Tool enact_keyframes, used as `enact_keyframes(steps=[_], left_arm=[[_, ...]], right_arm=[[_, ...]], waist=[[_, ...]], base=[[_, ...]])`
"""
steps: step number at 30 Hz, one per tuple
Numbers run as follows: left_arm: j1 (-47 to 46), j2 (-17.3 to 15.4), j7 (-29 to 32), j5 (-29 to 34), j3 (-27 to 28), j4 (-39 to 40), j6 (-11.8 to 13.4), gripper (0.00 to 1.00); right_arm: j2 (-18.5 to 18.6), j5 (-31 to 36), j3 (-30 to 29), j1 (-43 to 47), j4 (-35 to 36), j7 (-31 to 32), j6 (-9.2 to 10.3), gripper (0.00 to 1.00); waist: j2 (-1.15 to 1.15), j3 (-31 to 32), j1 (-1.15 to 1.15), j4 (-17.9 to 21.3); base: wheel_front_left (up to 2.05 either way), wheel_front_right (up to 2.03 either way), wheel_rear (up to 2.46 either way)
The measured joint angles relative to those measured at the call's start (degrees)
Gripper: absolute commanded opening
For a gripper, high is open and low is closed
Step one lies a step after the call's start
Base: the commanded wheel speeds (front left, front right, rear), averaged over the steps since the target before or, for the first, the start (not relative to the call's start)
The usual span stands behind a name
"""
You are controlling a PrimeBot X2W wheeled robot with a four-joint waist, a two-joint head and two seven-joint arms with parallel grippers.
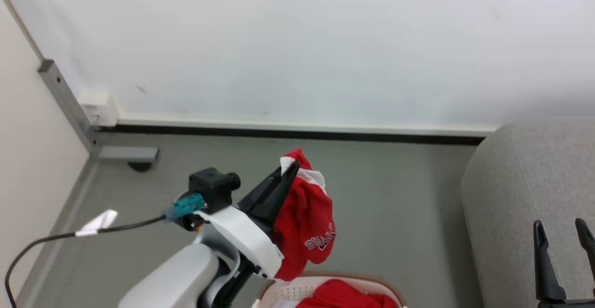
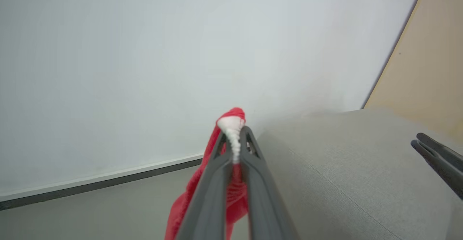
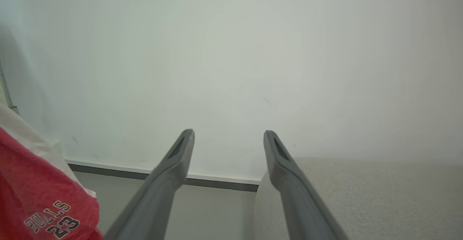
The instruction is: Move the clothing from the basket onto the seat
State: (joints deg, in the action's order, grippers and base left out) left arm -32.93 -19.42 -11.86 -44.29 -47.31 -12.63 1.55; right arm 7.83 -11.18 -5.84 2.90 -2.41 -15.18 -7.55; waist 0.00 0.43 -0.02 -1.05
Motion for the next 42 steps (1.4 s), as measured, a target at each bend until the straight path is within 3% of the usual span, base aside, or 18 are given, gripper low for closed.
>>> enact_keyframes(steps=[9, 15, 19, 24, 32, 35, 36, 37, 42], left_arm=[[-0.18, -5.65, 5.33, -0.58, 1.65, 10.13, 2.52, 0.00], [-0.65, -6.09, 7.37, -0.59, 0.87, 13.81, 3.16, 0.00], [-1.58, -4.90, 8.53, -0.47, -0.60, 14.99, 2.68, 0.00], [-2.46, -2.36, 9.33, -0.12, -3.00, 15.30, 1.77, 0.00], [-3.57, 0.93, 10.32, 0.20, -6.14, 15.10, -0.12, 0.00], [-3.57, 2.72, 10.85, -0.18, -7.79, 15.38, -1.03, 0.00], [-3.57, 3.02, 10.89, -0.24, -8.02, 15.44, -1.08, 0.00], [-3.57, 3.19, 10.94, -0.23, -8.34, 15.36, -1.10, 0.00], [-2.86, 3.44, 10.79, -0.49, -8.56, 13.76, -0.60, 0.00]], right_arm=[[3.70, -1.94, 4.37, 0.74, 1.11, 0.00, 0.00, 1.00], [9.80, -4.47, 16.39, -0.93, 3.87, 1.21, 0.00, 1.00], [13.66, -6.58, 28.03, -6.07, 6.90, 4.16, 0.00, 1.00], [15.19, -9.04, 38.84, -13.47, 7.27, 6.33, 0.00, 1.00], [14.91, -9.07, 46.54, -20.75, -1.30, 6.94, 0.00, 1.00], [12.18, -10.45, 48.92, -23.03, -7.62, 6.45, 0.00, 1.00], [11.34, -11.65, 49.33, -23.14, -8.81, 6.46, 0.00, 0.46], [10.80, -13.26, 49.93, -23.33, -9.72, 6.48, 0.00, 0.00], [10.12, -18.47, 49.78, -23.97, -11.99, 5.72, 0.00, 0.00]], waist=[[0.00, 3.62, 0.01, -0.15], [0.00, 3.73, 0.02, -0.65], [0.00, 3.35, 0.03, -0.85], [0.00, 3.27, 0.03, -1.04], [0.00, 3.49, 0.03, -1.75], [0.00, 3.87, 0.03, -2.16], [0.00, 3.91, 0.03, -2.26], [0.00, 3.93, 0.03, -2.40], [0.00, 4.04, 0.03, -2.52]], base=[[0.00, 0.00, 0.00], [0.00, 0.00, 0.00], [0.00, 0.00, 0.00], [0.00, 0.00, 0.00], [0.00, 0.00, 0.00], [0.00, 0.00, 0.00], [0.00, 0.00, 0.00], [0.00, 0.00, 0.00], [0.00, 0.00, 0.00]])
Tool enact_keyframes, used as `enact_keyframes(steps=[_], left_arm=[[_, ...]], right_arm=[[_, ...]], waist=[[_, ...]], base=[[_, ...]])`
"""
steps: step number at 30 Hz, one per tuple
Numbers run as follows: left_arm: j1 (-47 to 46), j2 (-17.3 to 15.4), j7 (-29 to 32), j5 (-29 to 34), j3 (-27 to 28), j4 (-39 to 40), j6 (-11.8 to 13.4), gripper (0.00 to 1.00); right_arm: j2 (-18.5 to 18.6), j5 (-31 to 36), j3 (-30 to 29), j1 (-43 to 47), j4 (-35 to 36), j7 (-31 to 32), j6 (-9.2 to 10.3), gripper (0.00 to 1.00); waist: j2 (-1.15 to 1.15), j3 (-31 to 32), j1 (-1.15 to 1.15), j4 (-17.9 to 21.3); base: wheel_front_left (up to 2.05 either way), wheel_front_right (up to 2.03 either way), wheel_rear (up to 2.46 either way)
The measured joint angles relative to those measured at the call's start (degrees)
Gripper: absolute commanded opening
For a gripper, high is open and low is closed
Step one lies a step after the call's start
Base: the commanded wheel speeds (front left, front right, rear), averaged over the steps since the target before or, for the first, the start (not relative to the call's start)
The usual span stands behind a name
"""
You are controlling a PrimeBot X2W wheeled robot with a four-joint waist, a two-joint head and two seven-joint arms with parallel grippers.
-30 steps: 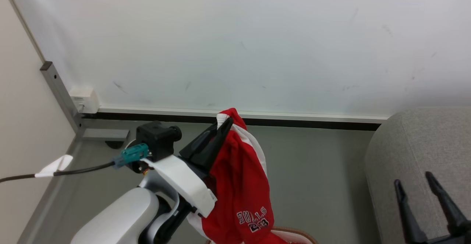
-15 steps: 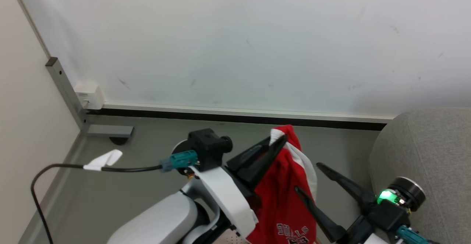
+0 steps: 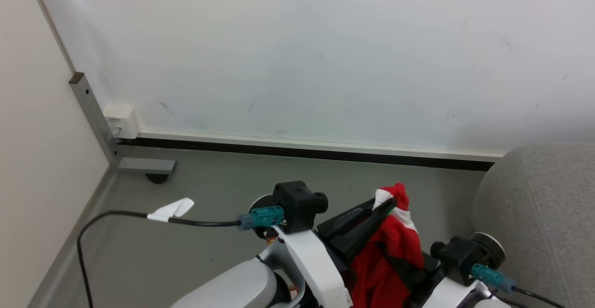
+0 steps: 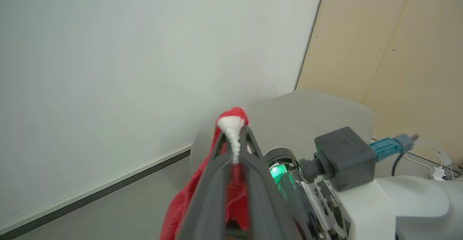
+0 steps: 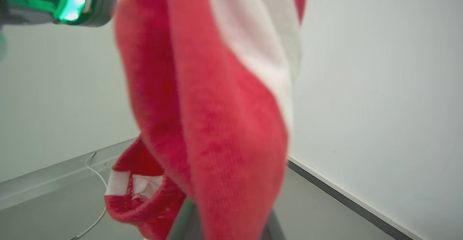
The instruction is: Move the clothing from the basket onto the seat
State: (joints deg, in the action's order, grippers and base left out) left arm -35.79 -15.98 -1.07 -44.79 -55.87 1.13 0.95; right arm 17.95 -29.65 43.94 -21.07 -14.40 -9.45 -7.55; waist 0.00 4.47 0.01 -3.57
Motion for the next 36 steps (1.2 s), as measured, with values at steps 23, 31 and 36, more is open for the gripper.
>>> enact_keyframes(steps=[23, 31, 36], left_arm=[[4.29, 4.80, -8.21, 1.27, -1.63, -9.53, 1.61, 1.00], [2.81, 6.37, -9.02, 1.79, -2.22, -11.78, 0.80, 1.00], [-0.82, 6.41, -7.91, 2.52, -2.11, -11.70, 0.40, 1.00]], right_arm=[[10.44, -4.65, -18.57, 0.77, 6.94, 1.09, 0.00, 0.00], [10.67, -4.63, -25.32, 2.52, 9.76, 1.92, 0.00, 0.00], [9.40, -4.10, -29.82, 1.98, 10.91, 2.30, 0.00, 0.00]], waist=[[0.00, -3.29, 0.00, 16.04], [0.00, -6.16, -0.01, 21.48], [0.00, -10.07, -0.01, 21.88]], base=[[0.00, 0.00, 0.00], [0.00, 0.00, 0.00], [0.00, 0.00, 0.00]])
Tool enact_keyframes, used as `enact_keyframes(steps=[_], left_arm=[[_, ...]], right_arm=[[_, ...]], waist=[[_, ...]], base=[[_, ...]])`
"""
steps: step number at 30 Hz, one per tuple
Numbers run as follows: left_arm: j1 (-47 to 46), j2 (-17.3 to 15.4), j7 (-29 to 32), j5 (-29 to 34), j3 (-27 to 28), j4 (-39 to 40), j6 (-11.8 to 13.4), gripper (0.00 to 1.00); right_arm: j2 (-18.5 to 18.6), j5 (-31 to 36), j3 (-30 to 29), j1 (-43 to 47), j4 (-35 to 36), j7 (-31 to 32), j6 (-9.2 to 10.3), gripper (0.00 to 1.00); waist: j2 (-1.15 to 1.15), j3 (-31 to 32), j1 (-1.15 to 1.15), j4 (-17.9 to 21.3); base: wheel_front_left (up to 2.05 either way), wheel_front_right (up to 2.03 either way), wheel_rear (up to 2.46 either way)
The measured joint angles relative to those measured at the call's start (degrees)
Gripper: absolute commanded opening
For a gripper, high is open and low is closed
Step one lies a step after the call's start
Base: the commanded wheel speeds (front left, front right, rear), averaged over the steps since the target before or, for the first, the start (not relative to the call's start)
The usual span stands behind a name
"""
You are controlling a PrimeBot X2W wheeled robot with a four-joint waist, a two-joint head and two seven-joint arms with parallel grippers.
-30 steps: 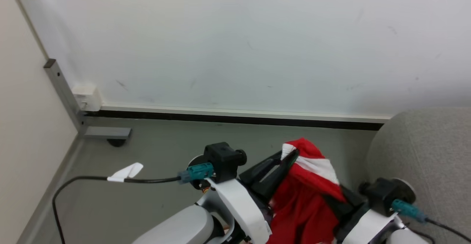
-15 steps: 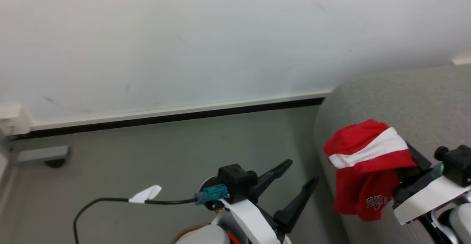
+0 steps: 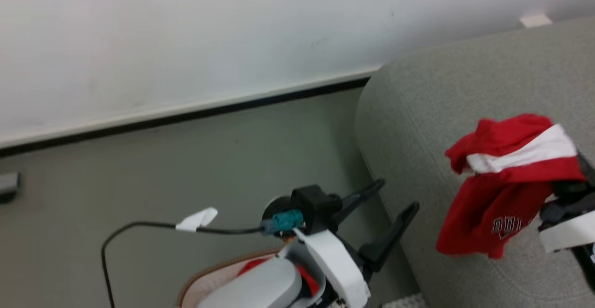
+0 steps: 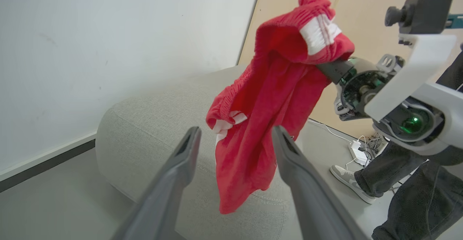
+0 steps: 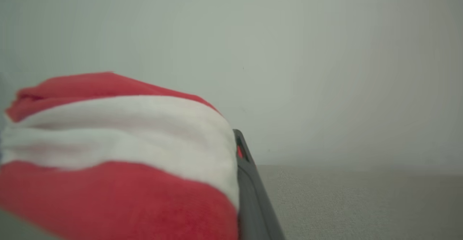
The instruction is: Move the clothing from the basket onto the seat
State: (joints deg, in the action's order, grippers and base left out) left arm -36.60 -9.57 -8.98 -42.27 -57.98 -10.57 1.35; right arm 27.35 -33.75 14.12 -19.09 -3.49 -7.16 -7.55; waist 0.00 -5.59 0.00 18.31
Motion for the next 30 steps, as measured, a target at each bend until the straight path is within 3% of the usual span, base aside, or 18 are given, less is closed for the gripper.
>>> enact_keyframes(steps=[8, 11, 17, 19, 24, 27, 30], left_arm=[[-12.43, 0.37, 2.82, 3.45, 1.51, 0.31, -1.99, 1.00], [-15.62, 0.83, 3.36, 4.20, 1.83, 0.27, -2.63, 1.00], [-21.86, 1.67, 3.87, 5.88, 2.76, -0.03, -3.39, 1.00], [-23.35, 1.87, 3.78, 6.11, 2.93, -0.03, -3.71, 1.00], [-24.66, 3.21, 3.26, 6.46, 2.59, 0.18, -3.80, 1.00], [-24.46, 3.52, 2.72, 6.47, 2.42, 0.21, -3.30, 1.00], [-23.07, 3.08, 2.34, 6.41, 2.18, -0.24, -2.78, 1.00]], right_arm=[[-2.04, 2.65, -10.91, -11.68, -3.58, 0.79, 0.00, 0.00], [-1.23, 3.97, -13.79, -16.53, -5.71, 1.79, 0.00, 0.00], [4.31, 8.13, -22.09, -32.69, -14.18, 5.89, 0.00, 0.00], [7.21, 11.85, -25.70, -39.56, -19.92, 7.68, 0.00, 0.00], [11.13, 19.39, -29.64, -44.57, -30.52, 7.57, 0.00, 0.00], [11.38, 22.28, -33.90, -45.23, -38.80, 6.09, 0.00, 0.00], [9.21, 25.57, -38.30, -43.80, -45.85, 3.42, 0.00, 0.00]], waist=[[0.00, -10.63, 0.00, -1.45], [0.00, -13.78, 0.01, -2.08], [0.00, -22.91, 0.02, -4.54], [0.00, -26.97, 0.02, -6.10], [0.00, -32.31, 0.02, -9.72], [0.00, -34.77, 0.02, -12.05], [0.00, -36.64, 0.02, -13.97]], base=[[0.00, 0.00, 0.00], [0.00, 0.00, 0.00], [0.00, 0.00, 0.00], [0.00, 0.00, 0.00], [0.00, 0.00, 0.00], [0.00, 0.00, 0.00], [0.00, 0.00, 0.00]])
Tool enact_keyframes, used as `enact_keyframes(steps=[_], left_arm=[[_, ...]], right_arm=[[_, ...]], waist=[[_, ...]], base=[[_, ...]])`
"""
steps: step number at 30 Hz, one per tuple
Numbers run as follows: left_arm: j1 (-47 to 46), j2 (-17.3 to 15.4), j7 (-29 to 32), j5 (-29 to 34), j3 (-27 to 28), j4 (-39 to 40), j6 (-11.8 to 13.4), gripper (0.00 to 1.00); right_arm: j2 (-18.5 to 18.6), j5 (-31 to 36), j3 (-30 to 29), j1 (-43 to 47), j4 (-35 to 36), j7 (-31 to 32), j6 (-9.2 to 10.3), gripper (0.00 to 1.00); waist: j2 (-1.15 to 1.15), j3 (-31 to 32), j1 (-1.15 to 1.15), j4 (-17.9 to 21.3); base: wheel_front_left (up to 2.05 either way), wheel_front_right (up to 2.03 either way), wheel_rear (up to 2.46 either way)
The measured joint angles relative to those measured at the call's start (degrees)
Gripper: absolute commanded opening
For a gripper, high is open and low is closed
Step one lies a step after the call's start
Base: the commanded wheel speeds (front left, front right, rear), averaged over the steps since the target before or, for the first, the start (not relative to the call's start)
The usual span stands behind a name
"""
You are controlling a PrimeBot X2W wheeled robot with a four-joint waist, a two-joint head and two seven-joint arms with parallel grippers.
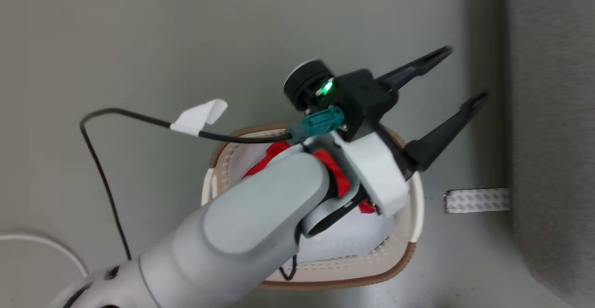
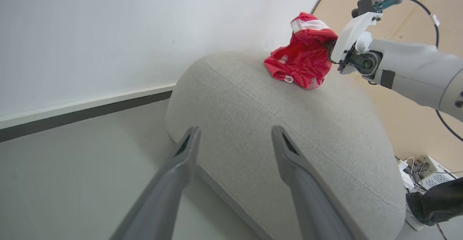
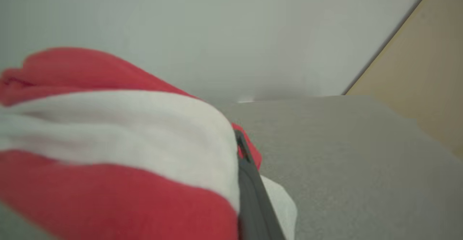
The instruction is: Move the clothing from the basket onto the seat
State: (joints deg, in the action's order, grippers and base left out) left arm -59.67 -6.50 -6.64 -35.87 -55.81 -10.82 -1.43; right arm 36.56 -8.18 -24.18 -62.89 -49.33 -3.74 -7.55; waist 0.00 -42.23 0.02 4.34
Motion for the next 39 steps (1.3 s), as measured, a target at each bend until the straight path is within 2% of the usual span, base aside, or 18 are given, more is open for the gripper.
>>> enact_keyframes(steps=[1, 2, 3, 4, 7, 10, 16, 21, 25, 30, 31, 33, 39], left_arm=[[0.65, -0.44, 0.00, -0.04, -0.14, -0.26, 0.05, 1.00], [1.26, -1.04, -0.05, -0.05, -0.20, -0.46, 0.05, 1.00], [1.76, -1.58, -0.25, -0.11, -0.22, -0.66, 0.05, 1.00], [2.32, -2.01, -0.58, -0.31, -0.15, -0.85, 0.05, 1.00], [4.05, -2.97, -1.56, -1.16, 0.19, -1.58, 0.31, 1.00], [6.30, -3.63, -2.49, -1.97, 0.36, -2.47, 0.37, 1.00], [11.47, -5.41, -5.02, -4.39, 1.37, -4.74, 0.82, 1.00], [17.70, -7.09, -6.73, -6.72, 3.48, -6.44, 2.05, 1.00], [22.97, -9.20, -7.87, -7.40, 5.61, -7.31, 4.19, 1.00], [31.37, -11.44, -8.38, -7.64, 9.06, -7.40, 7.12, 1.00], [31.37, -11.44, -8.38, -7.64, 9.06, -7.40, 7.12, 1.00], [36.13, -12.47, -8.46, -6.35, 13.27, -5.84, 8.46, 1.00], [46.68, -13.18, -8.49, -0.30, 21.62, -3.09, 9.42, 1.00]], right_arm=[[-1.00, 1.00, -1.72, 0.63, -1.74, -1.36, 0.00, 0.00], [-2.07, 1.83, -3.27, 0.97, -3.22, -2.49, 0.00, 0.10], [-2.92, 2.41, -4.33, 1.24, -4.59, -3.32, 0.00, 0.40], [-3.75, 3.37, -4.37, 1.93, -5.58, -3.56, 0.00, 1.00], [-6.53, 3.58, -3.07, 3.65, -7.62, -4.02, 0.00, 1.00], [-7.26, 3.45, -1.43, 6.07, -7.55, -6.52, 0.00, 1.00], [-10.29, 0.09, 5.17, 15.62, -3.16, -8.84, 0.00, 1.00], [-13.16, -3.31, 10.33, 26.21, 5.55, -9.45, 0.00, 1.00], [-15.91, -5.25, 11.81, 34.72, 14.80, -9.40, 0.00, 1.00], [-20.93, -1.69, 12.33, 46.58, 25.96, -8.28, 0.00, 1.00], [-20.93, -1.69, 12.33, 46.58, 25.96, -8.28, 0.00, 1.00], [-25.28, -0.89, 12.14, 52.76, 32.25, -7.37, 0.00, 1.00], [-30.97, -0.52, 14.67, 63.24, 40.42, -7.17, 0.00, 1.00]], waist=[[0.00, -0.43, 0.00, -0.47], [0.00, -0.72, 0.00, -0.85], [0.00, -0.71, 0.01, -1.03], [0.00, -0.45, 0.00, -1.10], [0.00, 1.19, 0.00, -0.95], [0.00, 3.99, -0.01, -0.28], [0.00, 11.66, -0.02, 0.71], [0.00, 19.36, -0.03, 0.97], [0.00, 25.67, -0.03, 0.83], [0.00, 33.17, -0.04, 0.28], [0.00, 33.17, -0.04, 0.28], [0.00, 37.05, -0.04, -0.46], [0.00, 42.59, -0.04, -2.94]], base=[[0.00, 0.00, 0.00], [0.00, 0.00, 0.00], [0.00, 0.00, 0.00], [0.00, 0.00, 0.00], [0.00, 0.00, 0.00], [0.00, 0.00, 0.00], [0.00, 0.00, 0.00], [0.00, 0.00, 0.00], [0.00, 0.00, 0.00], [0.00, 0.00, 0.00], [0.00, 0.00, 0.00], [0.00, 0.00, 0.00], [0.00, 0.00, 0.00]])
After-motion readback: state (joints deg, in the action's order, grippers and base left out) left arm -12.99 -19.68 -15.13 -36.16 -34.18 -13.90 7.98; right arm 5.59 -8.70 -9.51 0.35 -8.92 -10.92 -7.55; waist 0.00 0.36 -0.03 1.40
